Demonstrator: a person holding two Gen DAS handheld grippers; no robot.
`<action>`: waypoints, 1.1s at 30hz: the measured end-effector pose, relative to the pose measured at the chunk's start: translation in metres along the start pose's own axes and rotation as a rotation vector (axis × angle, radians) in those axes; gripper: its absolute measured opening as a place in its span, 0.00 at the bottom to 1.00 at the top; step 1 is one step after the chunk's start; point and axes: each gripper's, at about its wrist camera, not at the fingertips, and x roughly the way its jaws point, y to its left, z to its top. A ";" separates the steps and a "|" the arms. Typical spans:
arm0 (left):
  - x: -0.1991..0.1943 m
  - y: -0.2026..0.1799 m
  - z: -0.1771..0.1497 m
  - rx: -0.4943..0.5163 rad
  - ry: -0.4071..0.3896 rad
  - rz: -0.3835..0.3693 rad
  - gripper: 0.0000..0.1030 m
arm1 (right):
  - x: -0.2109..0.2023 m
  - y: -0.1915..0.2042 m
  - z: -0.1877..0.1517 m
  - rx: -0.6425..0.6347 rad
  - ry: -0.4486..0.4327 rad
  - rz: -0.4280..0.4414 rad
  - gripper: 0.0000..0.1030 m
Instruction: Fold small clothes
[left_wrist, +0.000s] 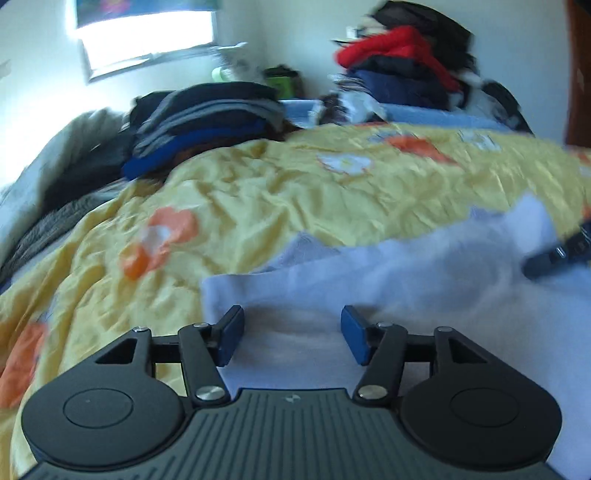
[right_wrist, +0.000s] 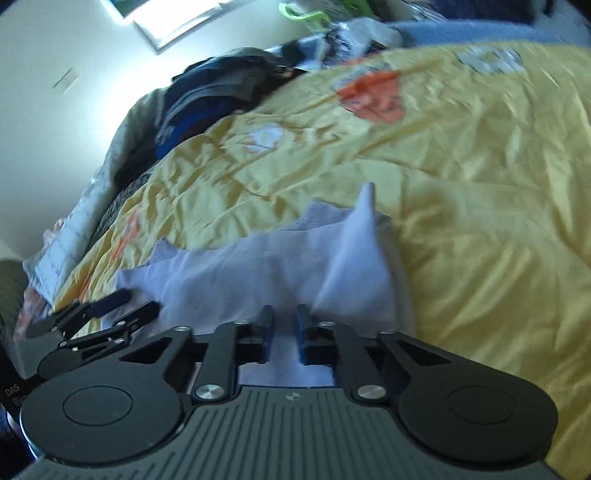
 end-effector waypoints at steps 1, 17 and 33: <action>-0.014 0.005 0.000 -0.032 -0.021 -0.015 0.55 | -0.009 -0.005 0.000 0.072 0.009 0.021 0.28; -0.079 0.103 -0.110 -0.940 0.230 -0.510 0.68 | -0.108 -0.076 -0.093 0.366 0.100 0.167 0.61; -0.067 0.068 -0.077 -0.740 0.312 -0.360 0.33 | -0.065 -0.055 -0.085 0.478 0.196 0.297 0.47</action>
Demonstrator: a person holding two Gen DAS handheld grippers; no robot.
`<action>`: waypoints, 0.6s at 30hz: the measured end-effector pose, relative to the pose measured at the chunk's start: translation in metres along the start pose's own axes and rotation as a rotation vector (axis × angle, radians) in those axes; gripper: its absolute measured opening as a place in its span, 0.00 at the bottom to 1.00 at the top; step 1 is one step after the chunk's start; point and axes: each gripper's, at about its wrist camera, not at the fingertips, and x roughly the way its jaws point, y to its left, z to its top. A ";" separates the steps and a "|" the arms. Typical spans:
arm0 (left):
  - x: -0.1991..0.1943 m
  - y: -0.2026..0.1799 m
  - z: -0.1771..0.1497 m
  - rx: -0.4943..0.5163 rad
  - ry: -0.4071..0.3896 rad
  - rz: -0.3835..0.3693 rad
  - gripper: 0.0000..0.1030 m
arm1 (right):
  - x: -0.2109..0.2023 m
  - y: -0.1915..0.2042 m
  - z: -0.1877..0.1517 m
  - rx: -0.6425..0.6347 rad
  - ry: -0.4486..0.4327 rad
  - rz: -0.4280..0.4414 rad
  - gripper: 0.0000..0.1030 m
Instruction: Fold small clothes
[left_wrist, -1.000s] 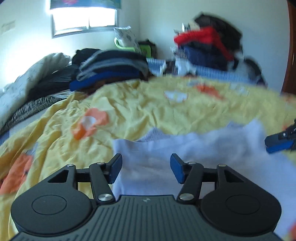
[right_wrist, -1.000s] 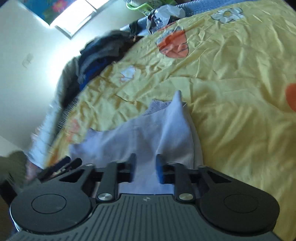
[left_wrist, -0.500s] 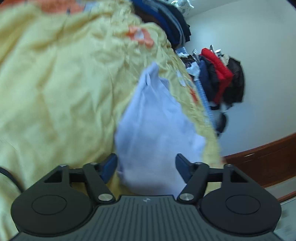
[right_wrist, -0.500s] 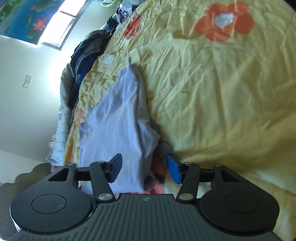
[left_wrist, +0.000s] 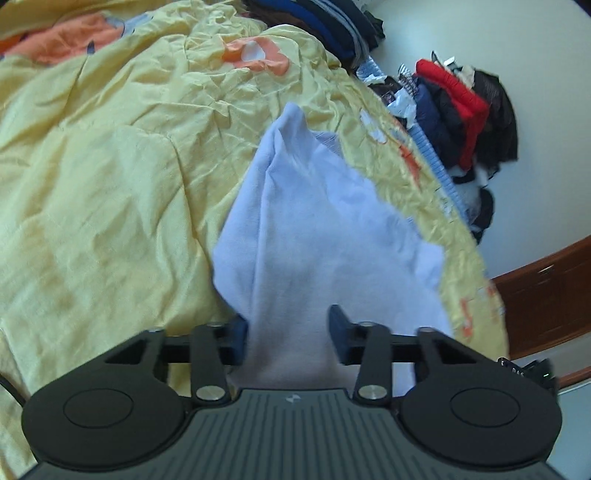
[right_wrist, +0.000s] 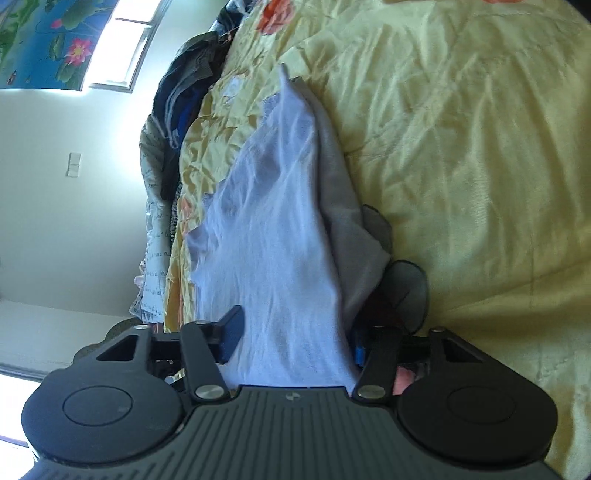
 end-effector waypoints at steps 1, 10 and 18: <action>0.000 -0.001 0.000 0.010 -0.001 0.018 0.28 | -0.001 -0.004 0.000 0.010 0.000 -0.011 0.36; -0.001 -0.031 -0.009 0.209 -0.009 0.190 0.07 | -0.001 -0.004 -0.008 -0.035 -0.043 -0.049 0.14; -0.012 -0.049 -0.012 0.310 -0.020 0.246 0.06 | -0.011 0.010 -0.010 -0.076 -0.053 -0.042 0.13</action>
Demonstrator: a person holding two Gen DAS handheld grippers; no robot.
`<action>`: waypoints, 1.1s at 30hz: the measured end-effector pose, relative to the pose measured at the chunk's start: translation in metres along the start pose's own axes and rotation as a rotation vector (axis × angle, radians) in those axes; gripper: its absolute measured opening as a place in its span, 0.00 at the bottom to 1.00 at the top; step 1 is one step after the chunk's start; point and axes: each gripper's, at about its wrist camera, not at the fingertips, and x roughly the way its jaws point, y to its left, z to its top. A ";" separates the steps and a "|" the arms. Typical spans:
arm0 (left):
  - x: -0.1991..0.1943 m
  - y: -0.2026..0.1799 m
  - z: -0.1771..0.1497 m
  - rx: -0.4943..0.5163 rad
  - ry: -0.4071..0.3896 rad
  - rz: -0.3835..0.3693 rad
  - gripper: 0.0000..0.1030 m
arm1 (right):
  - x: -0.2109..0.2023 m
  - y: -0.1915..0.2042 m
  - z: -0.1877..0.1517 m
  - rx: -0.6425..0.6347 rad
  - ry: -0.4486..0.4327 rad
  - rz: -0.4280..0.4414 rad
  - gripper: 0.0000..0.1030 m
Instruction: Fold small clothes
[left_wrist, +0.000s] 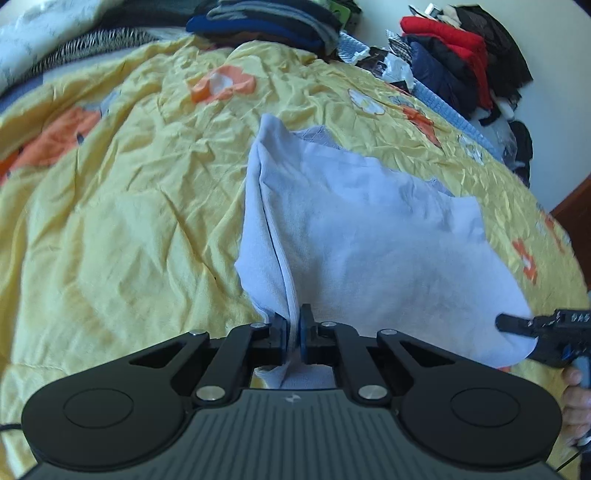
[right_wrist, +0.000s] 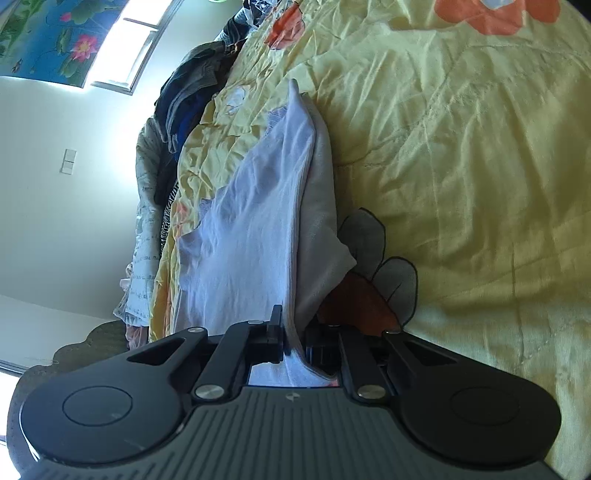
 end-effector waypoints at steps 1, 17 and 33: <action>-0.003 -0.003 -0.001 0.015 -0.002 0.005 0.06 | -0.001 0.000 0.000 -0.002 0.004 0.003 0.13; -0.043 -0.012 -0.061 0.095 0.050 -0.007 0.05 | -0.048 -0.026 -0.059 0.073 0.026 0.064 0.13; -0.072 -0.002 -0.094 0.143 -0.045 0.121 0.09 | -0.083 -0.049 -0.096 0.092 -0.100 -0.021 0.33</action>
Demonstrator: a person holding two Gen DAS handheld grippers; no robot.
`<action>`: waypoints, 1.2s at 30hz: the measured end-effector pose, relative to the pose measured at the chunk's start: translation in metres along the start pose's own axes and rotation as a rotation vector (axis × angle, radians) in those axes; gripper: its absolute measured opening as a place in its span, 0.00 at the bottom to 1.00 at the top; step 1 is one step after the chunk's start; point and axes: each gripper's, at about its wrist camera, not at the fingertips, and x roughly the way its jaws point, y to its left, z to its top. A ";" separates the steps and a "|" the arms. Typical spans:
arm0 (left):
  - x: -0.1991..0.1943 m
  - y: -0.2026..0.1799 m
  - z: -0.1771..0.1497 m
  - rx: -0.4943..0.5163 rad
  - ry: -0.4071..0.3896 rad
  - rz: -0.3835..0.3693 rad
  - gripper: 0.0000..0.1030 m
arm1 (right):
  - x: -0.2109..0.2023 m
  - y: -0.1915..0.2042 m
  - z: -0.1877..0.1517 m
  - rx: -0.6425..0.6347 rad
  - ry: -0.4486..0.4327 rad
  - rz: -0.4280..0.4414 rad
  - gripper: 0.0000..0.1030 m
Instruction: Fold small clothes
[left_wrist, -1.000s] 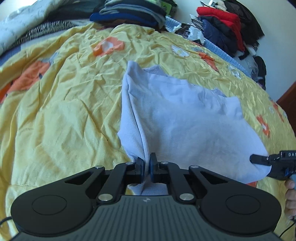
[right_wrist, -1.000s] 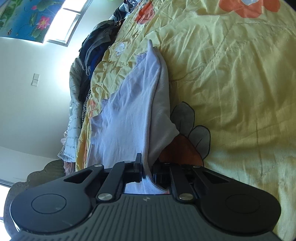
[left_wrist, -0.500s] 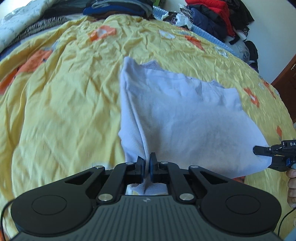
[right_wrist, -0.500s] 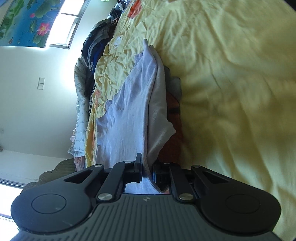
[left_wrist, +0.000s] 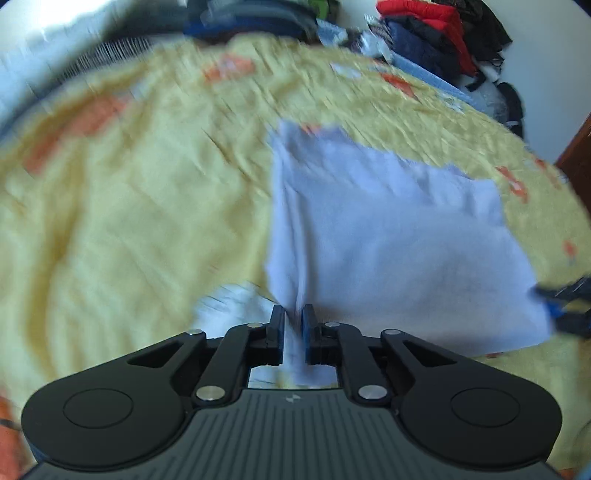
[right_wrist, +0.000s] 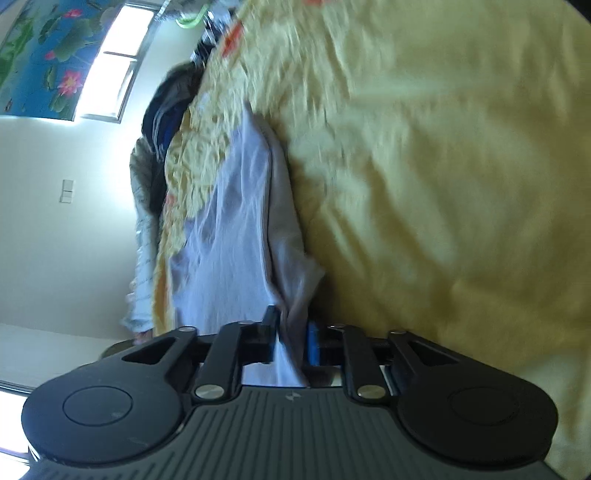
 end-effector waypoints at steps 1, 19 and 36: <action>-0.011 -0.003 0.000 0.026 -0.052 0.072 0.10 | -0.011 0.003 0.005 -0.030 -0.061 -0.027 0.37; 0.057 -0.070 -0.012 0.353 -0.227 0.138 0.10 | 0.107 0.044 0.113 0.009 -0.050 -0.011 0.19; 0.127 -0.072 0.097 0.310 -0.142 0.096 0.14 | 0.107 0.075 0.098 -0.136 -0.074 -0.092 0.43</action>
